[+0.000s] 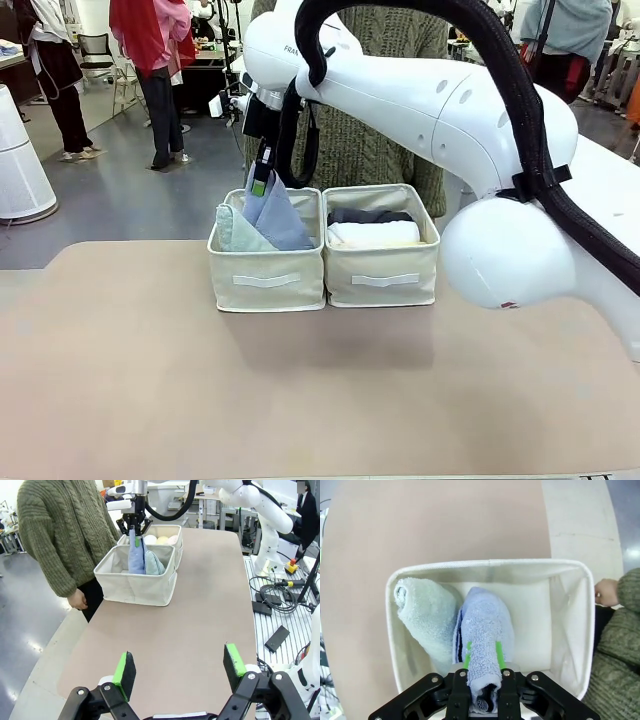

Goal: Sort the towels based on their folding style.
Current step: Pick up another triangle-folded towel from the table and place it in the left Fabric basket.

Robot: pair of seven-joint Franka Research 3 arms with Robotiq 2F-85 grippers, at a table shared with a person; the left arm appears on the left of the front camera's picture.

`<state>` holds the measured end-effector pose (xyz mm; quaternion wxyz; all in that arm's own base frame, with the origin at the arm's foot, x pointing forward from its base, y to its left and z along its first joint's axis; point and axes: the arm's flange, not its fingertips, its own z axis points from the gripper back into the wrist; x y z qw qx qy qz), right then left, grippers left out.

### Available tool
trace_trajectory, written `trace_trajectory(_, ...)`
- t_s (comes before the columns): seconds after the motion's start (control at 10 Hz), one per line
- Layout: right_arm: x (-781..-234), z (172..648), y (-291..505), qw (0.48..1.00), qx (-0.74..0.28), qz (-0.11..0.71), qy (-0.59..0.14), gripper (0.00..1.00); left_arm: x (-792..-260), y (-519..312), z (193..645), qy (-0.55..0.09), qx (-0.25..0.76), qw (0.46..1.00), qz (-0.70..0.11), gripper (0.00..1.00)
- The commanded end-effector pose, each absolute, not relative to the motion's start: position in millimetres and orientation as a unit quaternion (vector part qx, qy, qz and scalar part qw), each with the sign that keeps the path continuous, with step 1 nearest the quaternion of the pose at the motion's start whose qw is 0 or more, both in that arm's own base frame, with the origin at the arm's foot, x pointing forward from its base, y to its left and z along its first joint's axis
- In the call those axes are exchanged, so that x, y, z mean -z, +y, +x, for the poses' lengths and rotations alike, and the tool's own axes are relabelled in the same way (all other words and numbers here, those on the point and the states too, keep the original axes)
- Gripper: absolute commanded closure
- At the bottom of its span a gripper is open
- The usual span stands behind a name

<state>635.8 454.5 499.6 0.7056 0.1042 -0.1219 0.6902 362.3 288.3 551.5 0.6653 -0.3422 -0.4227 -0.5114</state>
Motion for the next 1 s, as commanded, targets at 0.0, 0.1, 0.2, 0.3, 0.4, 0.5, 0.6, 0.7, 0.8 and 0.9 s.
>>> trace_trajectory(0.0, -511.7, 686.8, 489.5, 0.7, -0.697, 0.117, -0.109, 0.84, -551.5, 288.4, 359.1, -0.424, 0.513, 0.664, -0.341, 0.08)
trace_trajectory(0.1, -509.2, 690.2, 492.1, 0.699, -0.697, 0.116, -0.107, 0.84, -551.5, 288.4, 359.1, -0.424, 0.513, 0.664, -0.341, 0.08)
trace_trajectory(0.2, -506.6, 694.4, 494.2, 0.699, -0.698, 0.118, -0.103, 0.84, -551.5, 288.4, 359.1, -0.424, 0.513, 0.664, -0.341, 0.08)
trace_trajectory(0.3, -505.0, 697.6, 496.2, 0.699, -0.698, 0.12, -0.102, 0.84, -551.5, 288.4, 359.1, -0.424, 0.513, 0.664, -0.341, 0.08)
trace_trajectory(0.4, -503.7, 699.0, 498.0, 0.698, -0.699, 0.121, -0.1, 0.84, -551.5, 288.4, 359.1, -0.424, 0.513, 0.664, -0.341, 0.08)
trace_trajectory(0.5, -502.8, 699.7, 499.3, 0.697, -0.7, 0.122, -0.099, 0.84, -551.5, 288.4, 359.1, -0.424, 0.513, 0.664, -0.341, 0.08)
trace_trajectory(0.6, -502.6, 700.7, 499.6, 0.695, -0.701, 0.125, -0.098, 0.84, -551.5, 288.4, 359.1, -0.424, 0.513, 0.664, -0.341, 0.08)
trace_trajectory(0.7, -501.6, 700.9, 499.5, 0.694, -0.702, 0.129, -0.095, 0.84, -551.5, 288.4, 359.1, -0.424, 0.513, 0.664, -0.341, 0.08)
trace_trajectory(0.8, -502.3, 700.7, 499.1, 0.693, -0.702, 0.132, -0.095, 0.64, -551.5, 288.4, 359.1, -0.424, 0.513, 0.664, -0.341, 0.08)
trace_trajectory(0.9, -502.4, 700.6, 498.9, 0.693, -0.702, 0.133, -0.096, 0.64, -551.5, 288.4, 359.1, -0.424, 0.513, 0.664, -0.341, 0.08)
